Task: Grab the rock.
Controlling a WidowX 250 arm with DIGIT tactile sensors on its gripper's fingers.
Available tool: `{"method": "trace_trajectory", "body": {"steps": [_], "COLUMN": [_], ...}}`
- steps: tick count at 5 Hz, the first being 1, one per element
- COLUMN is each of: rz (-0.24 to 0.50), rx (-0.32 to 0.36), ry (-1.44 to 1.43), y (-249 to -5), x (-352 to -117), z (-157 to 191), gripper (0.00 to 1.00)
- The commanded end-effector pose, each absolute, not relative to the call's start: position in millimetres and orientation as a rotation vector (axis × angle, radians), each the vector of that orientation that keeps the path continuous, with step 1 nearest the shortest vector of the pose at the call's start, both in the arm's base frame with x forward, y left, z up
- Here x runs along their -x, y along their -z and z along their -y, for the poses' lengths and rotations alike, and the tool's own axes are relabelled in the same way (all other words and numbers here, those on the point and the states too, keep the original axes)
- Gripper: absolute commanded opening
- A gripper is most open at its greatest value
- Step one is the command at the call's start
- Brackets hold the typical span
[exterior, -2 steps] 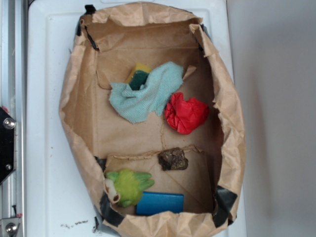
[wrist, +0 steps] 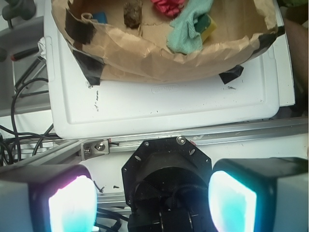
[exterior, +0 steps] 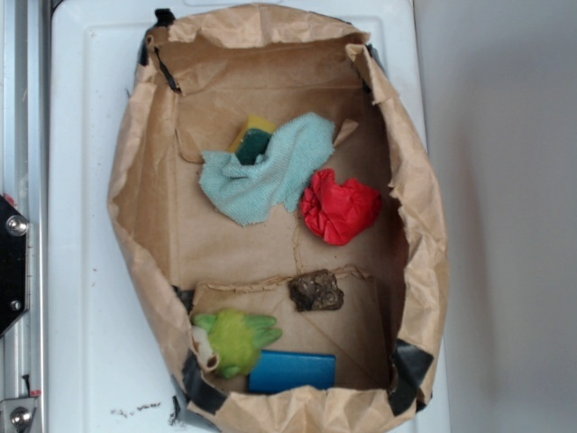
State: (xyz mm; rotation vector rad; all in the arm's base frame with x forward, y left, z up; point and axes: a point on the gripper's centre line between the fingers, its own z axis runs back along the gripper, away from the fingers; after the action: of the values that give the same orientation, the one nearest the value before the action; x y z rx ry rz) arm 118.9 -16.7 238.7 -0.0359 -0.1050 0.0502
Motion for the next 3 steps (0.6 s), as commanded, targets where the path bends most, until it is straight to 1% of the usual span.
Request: {"method": "trace_trajectory", "body": {"steps": [1, 2, 3], "rz": [0.211, 0.257, 0.278], "rx": [-0.008, 0.005, 0.011], "ry": [-0.086, -0.091, -0.125], "y": [-223.3, -213.6, -200.0], "x": [-199.5, -230.9, -252.4], "z": [21.8, 10.8, -1.0], "gripper": [1.00, 1.00, 1.00]}}
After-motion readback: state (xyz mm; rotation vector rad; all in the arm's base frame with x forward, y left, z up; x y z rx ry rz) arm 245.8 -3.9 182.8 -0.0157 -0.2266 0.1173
